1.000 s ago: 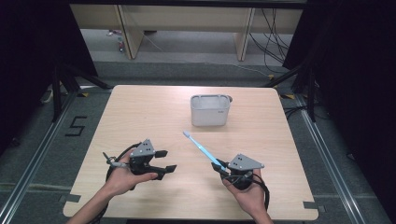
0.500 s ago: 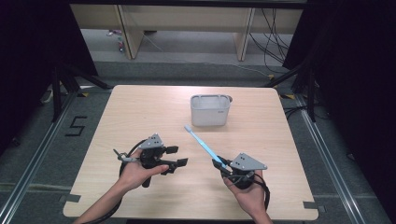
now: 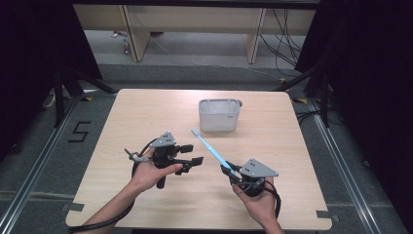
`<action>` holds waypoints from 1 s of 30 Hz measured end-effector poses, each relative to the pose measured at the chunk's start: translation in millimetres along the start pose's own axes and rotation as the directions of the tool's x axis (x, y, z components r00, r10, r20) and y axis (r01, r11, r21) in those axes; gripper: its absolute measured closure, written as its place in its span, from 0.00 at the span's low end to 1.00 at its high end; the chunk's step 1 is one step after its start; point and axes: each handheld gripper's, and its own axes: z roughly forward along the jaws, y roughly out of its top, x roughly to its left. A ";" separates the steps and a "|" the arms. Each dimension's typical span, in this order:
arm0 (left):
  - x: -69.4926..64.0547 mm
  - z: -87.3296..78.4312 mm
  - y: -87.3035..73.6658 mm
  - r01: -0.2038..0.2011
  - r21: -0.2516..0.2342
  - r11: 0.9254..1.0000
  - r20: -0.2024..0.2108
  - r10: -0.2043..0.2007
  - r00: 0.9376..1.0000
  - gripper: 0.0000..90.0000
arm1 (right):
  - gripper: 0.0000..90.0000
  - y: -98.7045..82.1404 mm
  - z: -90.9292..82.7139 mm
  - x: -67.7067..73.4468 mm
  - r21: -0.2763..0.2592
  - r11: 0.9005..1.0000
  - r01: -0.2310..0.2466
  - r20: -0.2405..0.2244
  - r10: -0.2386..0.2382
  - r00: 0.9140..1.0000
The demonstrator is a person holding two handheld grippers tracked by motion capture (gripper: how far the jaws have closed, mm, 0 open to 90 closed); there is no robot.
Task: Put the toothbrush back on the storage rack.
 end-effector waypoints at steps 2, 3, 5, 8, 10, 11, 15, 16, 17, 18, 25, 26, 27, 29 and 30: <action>0.3 1.9 1.2 0.004 -0.002 1.000 0.008 -0.004 1.000 0.35 | 0.88 0.0 0.8 0.1 -0.005 1.000 0.006 0.002 -0.006 1.000; -0.1 2.7 2.0 0.009 -0.003 1.000 0.003 -0.009 1.000 0.35 | 0.88 0.1 1.0 0.4 -0.003 1.000 0.001 -0.001 -0.001 1.000; -0.3 5.2 3.8 0.011 -0.015 1.000 0.011 -0.010 1.000 0.35 | 0.88 0.1 2.9 -0.4 -0.034 0.999 0.026 0.019 -0.025 1.000; -0.3 7.3 6.6 0.010 -0.017 1.000 0.023 -0.009 1.000 0.35 | 0.88 1.1 1.9 0.6 -0.012 1.000 0.006 -0.004 -0.006 1.000; -1.1 8.8 7.7 0.011 -0.009 1.000 0.018 -0.011 1.000 0.35 | 0.88 1.6 1.5 0.2 -0.007 1.000 0.013 -0.003 -0.013 1.000; -1.5 10.0 7.8 0.015 -0.006 1.000 0.023 -0.015 1.000 0.35 | 0.88 1.8 1.3 0.3 -0.005 1.000 0.014 0.000 -0.014 1.000; -4.0 14.0 8.9 0.009 0.002 1.000 0.026 -0.009 1.000 0.35 | 0.88 1.7 3.2 0.1 -0.024 0.999 0.024 0.012 -0.023 1.000; -4.4 14.7 9.1 0.009 0.000 1.000 0.029 -0.009 1.000 0.35 | 0.88 1.8 2.5 0.6 -0.005 1.000 0.011 0.002 -0.011 1.000; -5.0 16.0 9.1 0.012 -0.006 1.000 0.032 -0.012 0.999 0.35 | 0.88 1.8 2.8 0.3 -0.005 1.000 0.013 0.001 -0.013 1.000; -5.5 16.5 9.5 0.009 0.000 1.000 0.032 -0.009 0.999 0.35 | 0.88 1.6 3.4 -0.9 -0.020 0.999 0.030 0.011 -0.029 1.000; -6.6 21.2 10.1 0.008 -0.002 1.000 0.045 -0.008 0.999 0.35 | 0.88 -0.2 5.5 2.2 -0.004 1.000 0.019 0.000 -0.019 1.000; -7.2 21.2 10.0 0.007 0.002 1.000 0.038 -0.008 0.999 0.35 | 0.88 -0.4 5.9 2.7 0.000 1.000 0.008 -0.010 -0.008 1.000; -6.9 21.5 9.6 0.007 0.005 1.000 0.040 -0.007 0.999 0.35 | 0.88 -0.2 5.9 3.1 0.001 1.000 0.008 -0.008 -0.008 1.000; -6.9 22.0 9.2 0.016 0.006 1.000 0.040 -0.016 0.999 0.35 | 0.88 0.3 5.6 3.2 -0.002 1.000 0.008 -0.003 -0.008 1.000; -6.6 22.6 8.9 0.019 0.002 1.000 0.044 -0.019 0.999 0.35 | 0.88 0.6 5.2 3.2 0.002 1.000 0.010 -0.004 -0.010 1.000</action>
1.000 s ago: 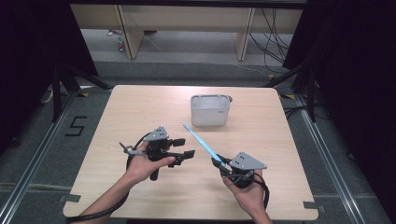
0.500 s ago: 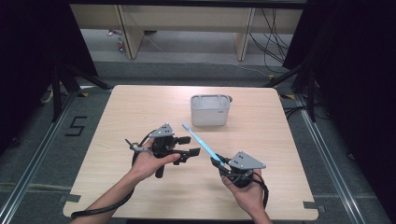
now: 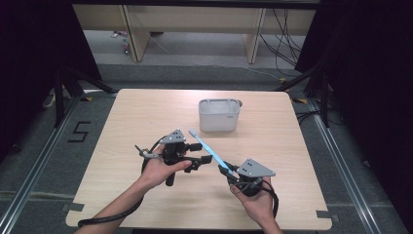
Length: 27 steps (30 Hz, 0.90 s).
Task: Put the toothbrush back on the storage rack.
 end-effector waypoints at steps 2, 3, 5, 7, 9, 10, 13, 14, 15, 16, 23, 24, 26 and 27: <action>0.0 0.9 0.0 0.001 0.002 1.000 -0.003 -0.001 1.000 0.35 | 0.88 0.9 0.2 -1.2 -0.019 0.999 0.028 0.008 -0.027 1.000; -0.2 1.6 -0.1 0.005 0.002 1.000 -0.002 -0.005 1.000 0.35 | 0.88 1.3 -0.2 -0.1 -0.020 1.000 0.021 0.015 -0.021 1.000; -0.3 2.9 0.0 0.004 0.003 1.000 0.000 -0.004 1.000 0.35 | 0.88 2.4 -0.8 0.8 -0.007 1.000 0.007 -0.004 -0.007 1.000; -0.7 4.8 0.2 0.013 -0.008 1.000 0.012 -0.013 1.000 0.35 | 0.88 2.5 0.1 1.4 -0.013 1.000 0.006 -0.003 -0.006 1.000; -1.1 5.9 0.6 0.013 -0.013 1.000 0.018 -0.013 1.000 0.35 | 0.88 2.6 0.5 1.9 -0.014 1.000 0.010 -0.003 -0.010 1.000; -2.0 6.0 1.2 0.016 -0.009 1.000 0.008 -0.016 1.000 0.35 | 0.88 2.8 0.4 2.3 -0.014 1.000 0.010 -0.001 -0.010 1.000; -2.9 7.1 2.2 0.019 -0.014 1.000 0.015 -0.019 1.000 0.36 | 0.88 3.4 0.9 2.8 -0.019 1.000 0.018 0.006 -0.018 1.000; -3.3 7.2 2.7 0.015 -0.019 1.000 0.014 -0.015 1.000 0.37 | 0.88 3.4 1.4 3.3 -0.021 1.000 0.018 0.004 -0.018 1.000; -3.5 7.3 2.9 0.015 -0.019 1.000 0.015 -0.015 1.000 0.38 | 0.88 3.7 1.5 3.6 -0.021 1.000 0.015 0.001 -0.015 1.000; -3.8 7.6 3.2 0.017 -0.021 1.000 0.017 -0.016 1.000 0.39 | 0.88 3.9 1.3 3.3 -0.029 0.999 0.022 0.009 -0.022 1.000; -7.1 8.6 3.9 0.004 -0.041 0.999 0.023 -0.003 1.000 0.50 | 0.87 5.4 1.8 2.6 -0.042 0.998 0.046 0.021 -0.046 0.999; -7.4 8.7 4.2 0.007 -0.045 0.999 0.030 -0.006 1.000 0.52 | 0.87 5.3 2.7 2.5 -0.047 0.997 0.054 0.020 -0.053 0.998; -8.2 8.6 4.8 0.005 -0.049 0.999 0.031 -0.003 1.000 0.55 | 0.87 4.9 3.4 2.8 -0.047 0.997 0.058 0.028 -0.057 0.998; -8.4 8.7 4.9 0.006 -0.052 0.999 0.036 -0.004 0.999 0.57 | 0.87 4.6 3.9 4.1 -0.041 0.998 0.043 0.023 -0.042 0.999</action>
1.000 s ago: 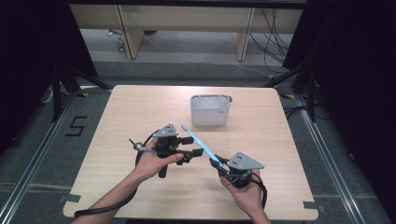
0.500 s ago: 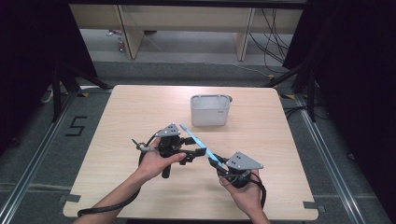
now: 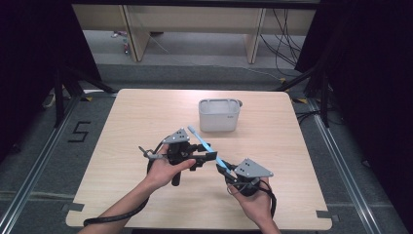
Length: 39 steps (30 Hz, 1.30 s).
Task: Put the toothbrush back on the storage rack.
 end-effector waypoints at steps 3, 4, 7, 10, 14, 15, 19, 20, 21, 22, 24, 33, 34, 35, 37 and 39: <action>-1.0 0.0 1.2 0.008 -0.022 1.000 0.009 -0.007 1.000 0.63 | 0.87 -0.5 1.8 2.4 0.018 0.999 -0.028 -0.022 0.028 0.999; -1.3 -0.4 1.9 0.003 -0.027 1.000 0.010 -0.002 1.000 0.65 | 0.87 -0.2 1.0 2.7 0.034 0.999 -0.028 -0.019 0.029 0.999; -3.2 -0.7 3.9 0.001 -0.040 0.999 0.014 -0.001 1.000 0.71 | 0.87 -1.1 3.9 2.3 0.019 1.000 -0.004 -0.003 0.004 1.000; -4.8 -0.7 6.3 -0.012 -0.053 0.999 0.036 0.014 0.999 0.77 | 0.87 -1.4 6.5 6.4 0.040 0.998 -0.041 -0.021 0.042 0.999; -10.9 -1.4 9.3 -0.020 -0.052 0.998 0.066 0.023 0.998 0.85 | 0.85 -1.4 11.2 8.9 0.032 0.999 -0.033 -0.014 0.034 0.999; -12.5 -1.4 10.0 -0.029 -0.050 0.998 0.072 0.032 0.997 0.87 | 0.85 -1.0 11.8 9.9 0.046 0.998 -0.040 -0.021 0.041 0.999; -18.8 -2.3 13.1 -0.086 -0.043 0.995 0.074 0.089 0.993 0.92 | 0.76 0.6 15.6 10.1 0.037 0.998 -0.044 -0.024 0.045 0.999; -19.7 -2.9 13.9 -0.103 -0.039 0.994 0.063 0.105 0.992 0.92 | 0.75 1.2 14.9 9.9 0.043 0.998 -0.043 -0.029 0.044 0.999; -20.4 -3.4 14.3 -0.114 -0.037 0.993 0.051 0.116 0.992 0.92 | 0.73 1.7 13.8 10.1 0.045 0.998 -0.051 -0.025 0.052 0.998; -20.5 -3.9 14.9 -0.136 -0.032 0.990 0.035 0.137 0.990 0.92 | 0.71 1.8 13.9 10.5 0.046 0.997 -0.064 -0.033 0.065 0.997; -19.9 -5.0 15.5 -0.157 -0.030 0.987 0.019 0.158 0.987 0.92 | 0.67 2.4 11.0 8.8 0.042 0.997 -0.059 -0.025 0.060 0.998; -14.8 -9.2 12.8 -0.179 -0.038 0.983 -0.025 0.178 0.984 0.92 | 0.71 11.6 -13.3 -6.2 -0.005 0.992 -0.126 0.011 0.126 0.992; -14.6 -9.7 12.1 -0.187 -0.030 0.982 -0.032 0.186 0.982 0.92 | 0.72 13.8 -15.1 -8.6 -0.019 0.992 -0.126 0.014 0.126 0.992; -14.6 -9.6 11.4 -0.191 -0.030 0.981 -0.034 0.190 0.981 0.92 | 0.74 16.5 -16.9 -9.5 -0.025 0.990 -0.135 0.013 0.136 0.991; -14.9 -9.6 10.0 -0.197 -0.032 0.980 -0.039 0.196 0.980 0.92 | 0.74 21.4 -18.3 -9.9 -0.040 0.990 -0.133 0.016 0.134 0.991; -15.0 -9.7 8.8 -0.208 -0.028 0.978 -0.049 0.207 0.977 0.92 | 0.74 25.8 -19.9 -9.0 -0.052 0.990 -0.130 0.020 0.131 0.991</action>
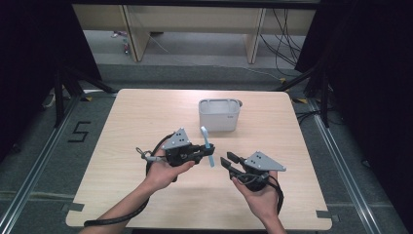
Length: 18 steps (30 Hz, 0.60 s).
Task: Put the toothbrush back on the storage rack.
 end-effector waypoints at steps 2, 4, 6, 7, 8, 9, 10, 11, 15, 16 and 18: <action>-0.8 0.6 -1.8 -0.012 0.008 1.000 -0.007 0.012 1.000 0.92 | 0.74 3.0 0.5 3.0 -0.030 0.999 -0.018 -0.012 0.018 1.000; -2.1 1.6 -4.0 -0.018 0.015 1.000 -0.010 0.018 1.000 0.92 | 0.75 6.2 0.1 6.1 -0.047 0.999 -0.025 -0.014 0.024 1.000; -3.9 3.3 -6.0 -0.023 0.017 1.000 -0.015 0.024 1.000 0.92 | 0.75 9.5 0.9 8.1 -0.061 0.998 -0.015 -0.017 0.014 1.000; -4.4 3.9 -6.6 -0.031 0.020 0.999 -0.015 0.031 0.999 0.92 | 0.75 11.4 0.9 9.7 -0.053 0.998 -0.028 -0.026 0.026 0.999; -5.0 5.3 -7.4 -0.032 0.013 0.999 -0.009 0.033 0.999 0.92 | 0.75 13.2 1.9 9.4 -0.070 0.997 -0.008 -0.023 0.007 1.000; -6.3 5.2 -7.5 -0.036 0.025 0.999 -0.018 0.037 0.999 0.92 | 0.75 15.2 2.4 10.3 -0.076 0.997 -0.003 -0.016 0.001 1.000; -6.8 5.7 -7.8 -0.043 0.028 0.999 -0.015 0.043 0.999 0.92 | 0.75 17.1 3.2 11.9 -0.074 0.997 -0.012 -0.033 0.009 0.999; -8.0 6.7 -8.3 -0.040 0.025 0.999 -0.018 0.041 0.999 0.92 | 0.75 19.3 2.6 13.2 -0.066 0.998 -0.013 -0.027 0.012 1.000; -10.6 8.7 -8.4 -0.049 0.031 0.998 -0.011 0.049 0.999 0.92 | 0.75 26.7 6.7 16.4 -0.091 0.996 -0.010 -0.040 0.006 0.999; -11.5 9.3 -8.4 -0.049 0.029 0.998 -0.013 0.049 0.999 0.92 | 0.75 28.1 7.4 16.9 -0.085 0.996 -0.007 -0.044 0.003 0.999; -12.0 10.0 -8.3 -0.058 0.037 0.998 -0.008 0.059 0.998 0.92 | 0.75 29.8 9.6 18.9 -0.090 0.996 -0.010 -0.053 0.005 0.999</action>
